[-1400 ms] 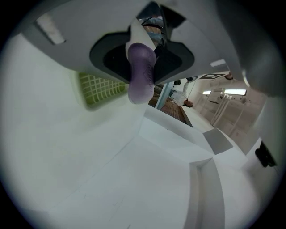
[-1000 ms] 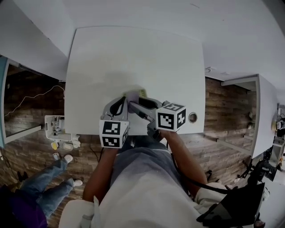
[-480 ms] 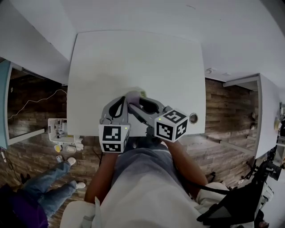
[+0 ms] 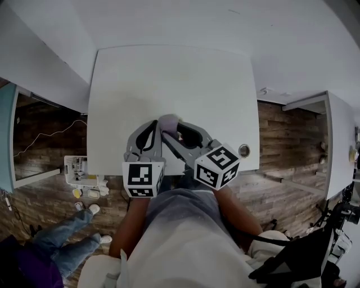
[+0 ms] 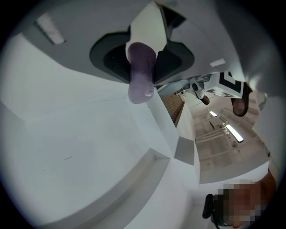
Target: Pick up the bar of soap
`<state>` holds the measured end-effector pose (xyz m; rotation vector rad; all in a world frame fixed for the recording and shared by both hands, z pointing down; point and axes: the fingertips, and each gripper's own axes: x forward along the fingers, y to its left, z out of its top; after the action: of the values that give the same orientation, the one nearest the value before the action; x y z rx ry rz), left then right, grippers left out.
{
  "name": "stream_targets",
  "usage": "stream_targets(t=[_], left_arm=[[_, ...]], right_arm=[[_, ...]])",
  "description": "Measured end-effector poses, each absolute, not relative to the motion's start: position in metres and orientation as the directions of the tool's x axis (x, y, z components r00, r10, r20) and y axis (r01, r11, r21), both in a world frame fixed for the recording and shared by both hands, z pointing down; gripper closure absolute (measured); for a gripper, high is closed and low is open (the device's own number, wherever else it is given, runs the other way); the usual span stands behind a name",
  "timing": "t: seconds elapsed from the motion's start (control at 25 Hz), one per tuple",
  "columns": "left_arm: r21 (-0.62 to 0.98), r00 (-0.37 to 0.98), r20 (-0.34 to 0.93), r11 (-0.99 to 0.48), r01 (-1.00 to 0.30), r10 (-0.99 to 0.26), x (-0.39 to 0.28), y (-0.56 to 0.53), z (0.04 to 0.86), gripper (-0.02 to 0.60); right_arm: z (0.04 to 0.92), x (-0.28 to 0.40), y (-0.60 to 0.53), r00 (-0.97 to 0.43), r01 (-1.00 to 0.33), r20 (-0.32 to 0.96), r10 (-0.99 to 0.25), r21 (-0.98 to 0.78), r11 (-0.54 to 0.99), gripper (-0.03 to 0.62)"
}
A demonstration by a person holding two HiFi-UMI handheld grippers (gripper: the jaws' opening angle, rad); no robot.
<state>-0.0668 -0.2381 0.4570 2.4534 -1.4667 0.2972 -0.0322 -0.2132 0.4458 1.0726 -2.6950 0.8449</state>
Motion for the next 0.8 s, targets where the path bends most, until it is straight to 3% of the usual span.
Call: stream_targets(t=[0.8], left_arm=[[0.087, 0.487, 0.184, -0.479, -0.873, -0.854, -0.059, -0.239, 0.402, 0.584]], right_arm=[[0.392, -0.025, -0.209, -0.692, -0.72, 0.213, -0.69, -0.275, 0.637, 0.425]])
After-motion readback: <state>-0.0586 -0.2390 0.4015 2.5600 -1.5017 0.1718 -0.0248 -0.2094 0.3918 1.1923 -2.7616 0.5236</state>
